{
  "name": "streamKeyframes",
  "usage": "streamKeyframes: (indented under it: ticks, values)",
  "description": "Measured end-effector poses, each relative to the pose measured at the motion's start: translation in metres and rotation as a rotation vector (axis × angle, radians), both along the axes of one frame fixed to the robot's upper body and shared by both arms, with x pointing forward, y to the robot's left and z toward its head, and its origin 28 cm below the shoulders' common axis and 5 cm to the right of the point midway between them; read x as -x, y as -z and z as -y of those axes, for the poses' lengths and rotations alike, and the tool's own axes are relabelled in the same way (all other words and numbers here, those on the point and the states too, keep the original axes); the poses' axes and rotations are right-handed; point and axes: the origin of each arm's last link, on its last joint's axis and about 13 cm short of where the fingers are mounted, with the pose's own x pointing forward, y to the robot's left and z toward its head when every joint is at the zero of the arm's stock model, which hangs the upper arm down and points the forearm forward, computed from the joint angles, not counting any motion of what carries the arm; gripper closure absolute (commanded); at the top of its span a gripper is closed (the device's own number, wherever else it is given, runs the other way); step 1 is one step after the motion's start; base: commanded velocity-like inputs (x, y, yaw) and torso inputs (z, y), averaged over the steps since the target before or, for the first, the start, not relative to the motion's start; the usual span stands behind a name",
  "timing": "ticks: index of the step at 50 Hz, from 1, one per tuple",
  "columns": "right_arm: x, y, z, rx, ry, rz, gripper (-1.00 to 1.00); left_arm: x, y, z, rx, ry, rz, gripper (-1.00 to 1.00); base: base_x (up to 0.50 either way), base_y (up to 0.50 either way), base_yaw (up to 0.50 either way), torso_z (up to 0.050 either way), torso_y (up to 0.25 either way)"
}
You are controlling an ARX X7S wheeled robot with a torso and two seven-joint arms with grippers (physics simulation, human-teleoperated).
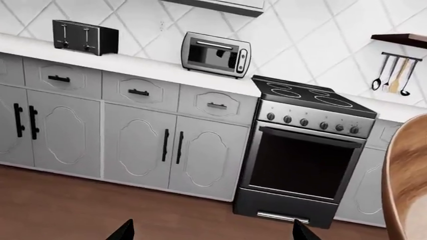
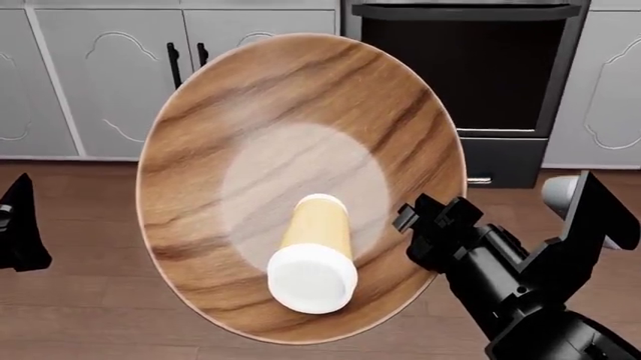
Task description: Place the cup inside the bowl on the dining table and move the bowl to any counter.
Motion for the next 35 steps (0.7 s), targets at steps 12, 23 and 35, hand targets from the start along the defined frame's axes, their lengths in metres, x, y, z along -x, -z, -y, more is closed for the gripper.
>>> streamKeyframes:
  ticks: [12,23,35]
  values:
    - [-0.0005,0.0000,-0.0003,0.002,0.002,-0.005,1.00,-0.0003,-0.0020,-0.0025,-0.006,-0.001,0.004,-1.00,0.50,0.26,0.00,0.000,0.002]
    - [-0.0002,0.0002,-0.0001,0.005,0.003,-0.006,1.00,-0.0001,-0.0024,-0.0027,-0.008,0.001,0.005,-1.00,0.50,0.29,0.00,0.001,0.002]
    - [-0.0001,0.0022,0.0001,0.009,0.006,-0.011,1.00,-0.0006,-0.0013,-0.0007,-0.012,0.003,0.002,-1.00,0.47,0.38,0.00,0.000,0.001]
